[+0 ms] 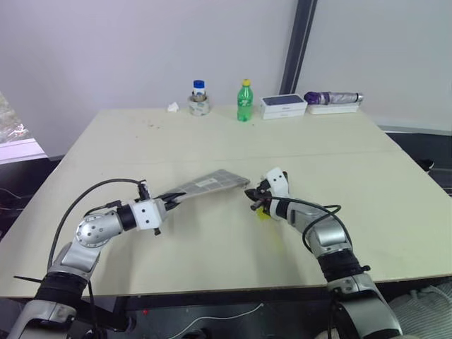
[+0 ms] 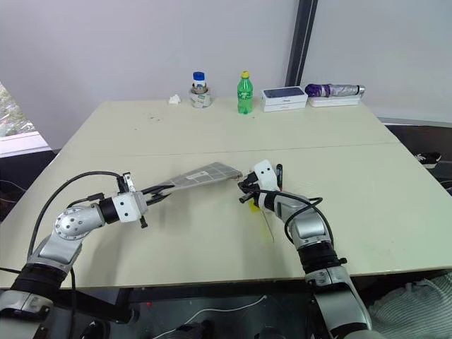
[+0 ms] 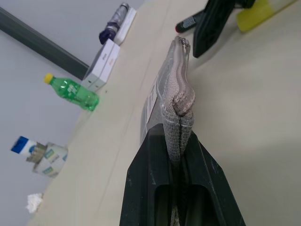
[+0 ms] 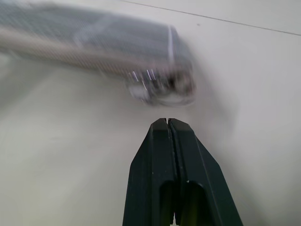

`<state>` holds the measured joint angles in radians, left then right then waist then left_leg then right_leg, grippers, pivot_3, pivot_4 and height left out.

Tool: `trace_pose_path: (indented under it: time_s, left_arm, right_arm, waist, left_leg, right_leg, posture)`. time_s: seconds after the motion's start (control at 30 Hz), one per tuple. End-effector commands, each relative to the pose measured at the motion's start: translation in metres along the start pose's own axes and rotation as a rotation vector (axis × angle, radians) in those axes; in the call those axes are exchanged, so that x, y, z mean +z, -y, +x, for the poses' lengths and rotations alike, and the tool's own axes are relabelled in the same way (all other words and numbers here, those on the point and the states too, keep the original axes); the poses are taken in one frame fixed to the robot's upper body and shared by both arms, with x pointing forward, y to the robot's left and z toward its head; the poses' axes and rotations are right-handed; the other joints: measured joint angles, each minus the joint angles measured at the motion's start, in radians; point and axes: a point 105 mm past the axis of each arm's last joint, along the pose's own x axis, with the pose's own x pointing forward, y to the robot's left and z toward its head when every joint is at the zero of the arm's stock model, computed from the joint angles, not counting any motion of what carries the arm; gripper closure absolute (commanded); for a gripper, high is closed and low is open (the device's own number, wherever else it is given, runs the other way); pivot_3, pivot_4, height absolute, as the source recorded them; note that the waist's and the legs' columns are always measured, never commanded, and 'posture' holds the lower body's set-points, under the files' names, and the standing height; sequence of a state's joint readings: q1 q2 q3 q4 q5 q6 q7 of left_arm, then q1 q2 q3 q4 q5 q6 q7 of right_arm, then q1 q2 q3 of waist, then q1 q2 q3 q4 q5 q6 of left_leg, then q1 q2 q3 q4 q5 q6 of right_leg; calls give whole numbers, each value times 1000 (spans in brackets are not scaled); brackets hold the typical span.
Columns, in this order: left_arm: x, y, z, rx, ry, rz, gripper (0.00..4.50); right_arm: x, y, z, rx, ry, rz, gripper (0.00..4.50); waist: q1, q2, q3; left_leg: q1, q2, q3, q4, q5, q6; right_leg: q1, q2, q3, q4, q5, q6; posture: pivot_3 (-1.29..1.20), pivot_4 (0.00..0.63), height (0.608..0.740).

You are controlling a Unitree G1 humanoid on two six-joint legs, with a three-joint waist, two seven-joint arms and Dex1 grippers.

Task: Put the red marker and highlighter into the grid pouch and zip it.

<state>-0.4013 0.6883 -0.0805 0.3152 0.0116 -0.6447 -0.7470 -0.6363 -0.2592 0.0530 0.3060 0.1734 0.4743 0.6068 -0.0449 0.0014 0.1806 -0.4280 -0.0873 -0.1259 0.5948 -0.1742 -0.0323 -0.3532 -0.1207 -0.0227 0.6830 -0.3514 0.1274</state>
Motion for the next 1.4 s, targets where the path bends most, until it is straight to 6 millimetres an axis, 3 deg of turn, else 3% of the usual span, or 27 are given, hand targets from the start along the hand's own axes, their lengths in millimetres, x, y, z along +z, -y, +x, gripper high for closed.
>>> trace_pose_path:
  time_s: [0.03,0.23,0.4,0.5,0.7,0.93,1.2,1.3,1.4]
  left_arm:
    - [-3,-10,-6,44,-19,34,4500]
    - [-6,-9,-5,59,-27,31,4500]
    - [5,-25,-3,150,35,-49,4500]
    - [17,-38,-5,172,72,-29,4500]
    - [29,-49,-9,175,87,-1,4500]
    - [36,-49,-8,148,92,19,4500]
    - [34,-41,-1,121,90,24,4500]
    - [31,-37,4,125,83,26,4500]
    - [25,-33,2,114,64,33,4500]
  right_arm:
    - [20,-8,-2,34,60,-35,4470]
    - [29,-12,-5,69,76,-63,4470]
    - [25,-7,-3,35,74,-128,4470]
    - [26,-6,-2,37,114,-80,3649]
    - [32,5,3,-47,144,-70,660]
    - [39,13,5,-92,190,17,660]
    - [56,7,10,-78,245,64,660]
    - [43,3,8,-71,182,-11,1488]
    - [43,1,6,-60,180,-20,3053]
  waist:
    - [0,0,0]
    - [2,0,0]
    - [0,0,0]
    - [0,0,0]
    - [0,0,0]
    - [0,0,0]
    - [1,0,0]
    - [1,0,0]
    - [0,0,0]
  left_leg:
    - [0,0,0,0,0,0]
    - [0,0,0,0,0,0]
    - [0,0,0,0,0,0]
    - [0,0,0,0,0,0]
    - [0,0,0,0,0,0]
    - [0,0,0,0,0,0]
    - [0,0,1,0,0,0]
    - [0,0,1,0,0,0]
    - [0,0,1,0,0,0]
  right_leg:
    - [0,0,0,0,0,0]
    - [-1,0,0,0,0,0]
    - [-1,0,0,0,0,0]
    - [0,0,0,0,0,0]
    - [0,0,0,0,0,0]
    - [0,0,0,0,0,0]
    - [-1,0,1,0,0,0]
    - [-1,0,1,0,0,0]
    - [-1,0,1,0,0,0]
  posture:
    - [0,150,740]
    - [0,150,740]
    - [0,150,740]
    - [0,150,740]
    - [0,150,740]
    - [0,150,740]
    - [0,150,740]
    - [0,150,740]
    - [0,150,740]
